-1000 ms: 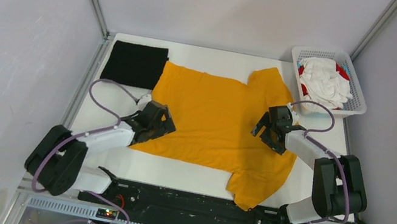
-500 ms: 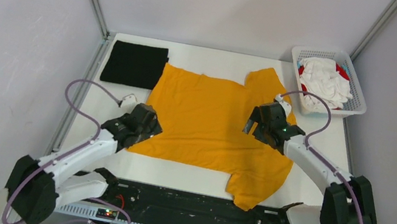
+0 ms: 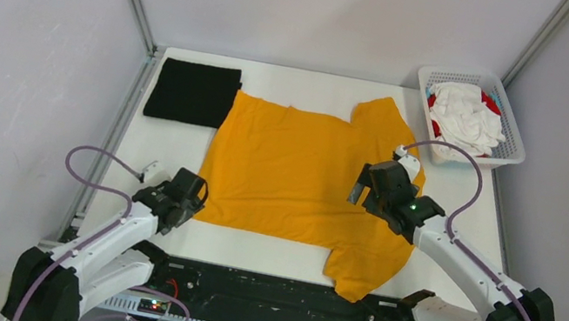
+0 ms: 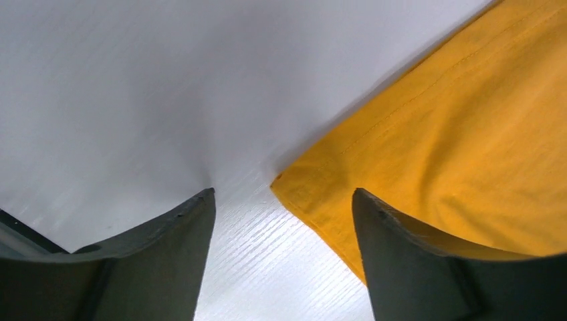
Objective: Fold and stack the t-shirts
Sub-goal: Grab the side of the flattened tshirt closest away from the robot with both arms
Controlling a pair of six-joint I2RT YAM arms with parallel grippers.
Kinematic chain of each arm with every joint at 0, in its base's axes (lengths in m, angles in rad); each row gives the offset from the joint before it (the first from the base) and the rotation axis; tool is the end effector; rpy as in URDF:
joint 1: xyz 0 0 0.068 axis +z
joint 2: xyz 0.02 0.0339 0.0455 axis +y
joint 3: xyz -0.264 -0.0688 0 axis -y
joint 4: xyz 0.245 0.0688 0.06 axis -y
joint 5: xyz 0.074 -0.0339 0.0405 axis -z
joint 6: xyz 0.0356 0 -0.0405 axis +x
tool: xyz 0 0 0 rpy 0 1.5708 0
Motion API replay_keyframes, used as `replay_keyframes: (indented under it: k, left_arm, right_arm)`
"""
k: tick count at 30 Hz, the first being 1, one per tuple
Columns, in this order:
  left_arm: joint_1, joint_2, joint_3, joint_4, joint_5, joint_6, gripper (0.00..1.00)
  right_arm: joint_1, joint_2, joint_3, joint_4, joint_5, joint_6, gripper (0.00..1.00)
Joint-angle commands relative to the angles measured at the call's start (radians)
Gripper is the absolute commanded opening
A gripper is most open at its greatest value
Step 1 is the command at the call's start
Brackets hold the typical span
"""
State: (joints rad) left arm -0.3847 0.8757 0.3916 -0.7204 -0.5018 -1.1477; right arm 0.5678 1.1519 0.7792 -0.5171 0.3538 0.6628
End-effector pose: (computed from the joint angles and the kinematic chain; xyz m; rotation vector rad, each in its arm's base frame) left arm 0.1301 -0.0342 0.1571 -1.0546 2.3060 0.1425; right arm 0.2008 0.1134 0.2379 0.2644 2.3773 0.1397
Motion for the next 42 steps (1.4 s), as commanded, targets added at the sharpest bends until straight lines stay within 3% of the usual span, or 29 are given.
replay_keyframes:
  k: [1, 6, 17, 20, 22, 23, 25, 30, 35, 42]
  left_arm:
    - [0.018, -0.006, -0.001, 0.068, -0.01, -0.034, 0.75]
    - [0.017, 0.029, -0.001, 0.093, 0.059, -0.002, 0.53]
    - [0.017, 0.153, 0.021, 0.098, 0.05, -0.002, 0.39]
    - [0.015, 0.192, 0.036, 0.104, 0.049, 0.004, 0.28]
    - [0.016, 0.202, 0.043, 0.108, 0.041, 0.006, 0.17]
    - [0.016, 0.205, 0.046, 0.108, 0.037, 0.008, 0.06]
    - [0.017, 0.211, 0.054, 0.111, 0.026, 0.016, 0.01]
    - [0.017, 0.191, 0.069, 0.119, 0.004, 0.057, 0.0]
    - [0.016, 0.132, 0.065, 0.123, -0.012, 0.072, 0.0]
    - [0.017, 0.103, 0.056, 0.129, -0.008, 0.082, 0.0]
  right_arm:
    - [0.004, -0.036, -0.009, 0.005, 0.044, 0.024, 0.99]
    - [0.003, -0.041, -0.009, 0.003, 0.068, 0.026, 1.0]
    - [0.004, -0.052, -0.01, -0.005, 0.091, 0.028, 1.0]
    - [0.003, -0.058, -0.01, -0.007, 0.095, 0.027, 1.0]
    - [0.004, -0.061, -0.009, -0.008, 0.097, 0.027, 0.99]
    - [0.004, -0.062, -0.01, -0.009, 0.098, 0.026, 1.0]
    - [0.004, -0.066, -0.01, -0.015, 0.1, 0.026, 0.99]
    - [0.004, -0.081, -0.01, -0.041, 0.067, -0.01, 0.99]
    - [0.031, -0.092, -0.01, -0.182, -0.136, -0.057, 0.98]
    - [0.267, -0.102, -0.026, -0.458, -0.204, -0.003, 0.94]
